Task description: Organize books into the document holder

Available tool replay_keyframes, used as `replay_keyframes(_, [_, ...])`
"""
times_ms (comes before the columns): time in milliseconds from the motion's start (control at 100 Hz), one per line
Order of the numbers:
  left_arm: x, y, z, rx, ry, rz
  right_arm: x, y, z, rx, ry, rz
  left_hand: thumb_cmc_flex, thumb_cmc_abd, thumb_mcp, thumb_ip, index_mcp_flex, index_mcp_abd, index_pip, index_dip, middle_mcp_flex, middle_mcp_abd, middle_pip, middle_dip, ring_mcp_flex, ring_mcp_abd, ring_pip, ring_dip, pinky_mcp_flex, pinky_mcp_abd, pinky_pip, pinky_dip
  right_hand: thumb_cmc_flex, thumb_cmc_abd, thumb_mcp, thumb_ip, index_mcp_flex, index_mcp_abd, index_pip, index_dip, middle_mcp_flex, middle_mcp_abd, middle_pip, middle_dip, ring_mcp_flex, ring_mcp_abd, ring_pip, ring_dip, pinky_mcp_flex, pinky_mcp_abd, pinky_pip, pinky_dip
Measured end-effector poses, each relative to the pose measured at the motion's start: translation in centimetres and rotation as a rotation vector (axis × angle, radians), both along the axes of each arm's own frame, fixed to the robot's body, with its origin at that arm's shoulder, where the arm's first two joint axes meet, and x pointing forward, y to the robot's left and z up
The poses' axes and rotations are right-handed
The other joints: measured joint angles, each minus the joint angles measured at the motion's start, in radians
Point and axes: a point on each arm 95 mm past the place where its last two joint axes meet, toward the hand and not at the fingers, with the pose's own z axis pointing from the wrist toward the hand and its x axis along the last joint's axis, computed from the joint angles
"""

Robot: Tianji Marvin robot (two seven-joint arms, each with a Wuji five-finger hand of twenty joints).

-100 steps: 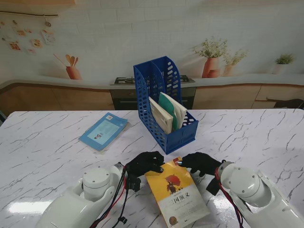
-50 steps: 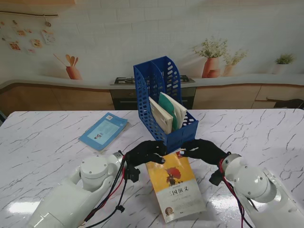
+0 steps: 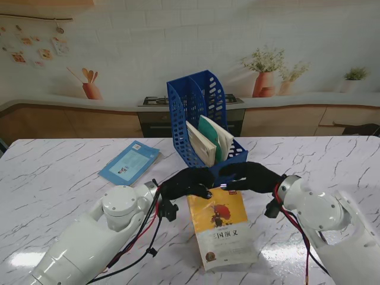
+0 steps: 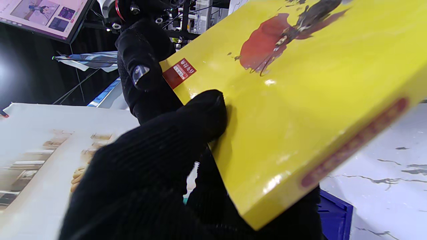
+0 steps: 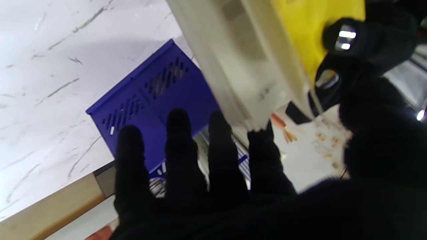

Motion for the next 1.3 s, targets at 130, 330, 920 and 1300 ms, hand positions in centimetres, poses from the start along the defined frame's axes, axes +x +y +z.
replay_keyframes(130, [0.2,-0.2,0.5,-0.005,-0.013,-0.014,0.4,0.0,0.2,-0.033,0.032,0.059,0.0,0.0,0.0,0.0,0.0,-0.001,0.0,0.009,0.004,0.0,0.0,0.001,0.003,0.0,-0.001,0.005,0.0,0.0,0.0,0.002,0.0,-0.011,0.006,0.0,0.005,-0.001,0.0,0.0,0.003,0.0,0.0,0.004,0.0,-0.007,0.0,0.01,-0.007,0.0,-0.023,0.009])
replay_keyframes(330, [0.4,-0.6,1.1,-0.007,-0.034,-0.037,0.8,-0.2,-0.2,-0.066,0.093,0.11,0.0,0.0,0.0,0.0,0.001,-0.001,0.0,0.01,0.005,0.0,0.0,0.011,0.004,0.001,-0.004,0.013,0.0,0.001,0.0,0.012,0.001,-0.021,0.008,0.0,0.019,0.0,0.013,0.0,0.037,0.0,0.001,0.035,0.021,-0.013,0.003,0.024,0.008,0.0,-0.024,0.045])
replay_keyframes(920, [1.2,-1.1,2.0,0.024,-0.07,-0.089,1.6,0.0,-0.5,-0.011,0.187,0.238,0.0,0.0,0.0,0.0,0.005,-0.011,-0.001,0.013,0.022,-0.004,0.005,0.024,0.016,0.001,-0.007,0.022,0.0,0.002,0.0,0.027,0.369,-0.094,0.053,-0.084,0.199,-0.046,0.553,0.021,0.425,-0.053,0.372,0.338,0.437,-0.117,0.518,0.255,0.413,-0.006,0.466,0.306])
replay_keyframes(1300, [1.5,-1.6,2.1,0.02,-0.092,-0.11,1.3,-0.3,0.1,0.005,0.256,0.365,-0.001,-0.001,0.0,-0.001,0.008,-0.013,-0.002,0.022,0.051,-0.004,0.063,0.047,0.026,-0.001,-0.006,0.023,-0.005,0.003,0.0,0.033,0.39,0.041,0.117,-0.088,0.097,0.157,0.556,0.319,0.394,-0.01,0.554,0.369,0.499,-0.151,0.779,0.323,0.625,-0.006,0.71,0.423])
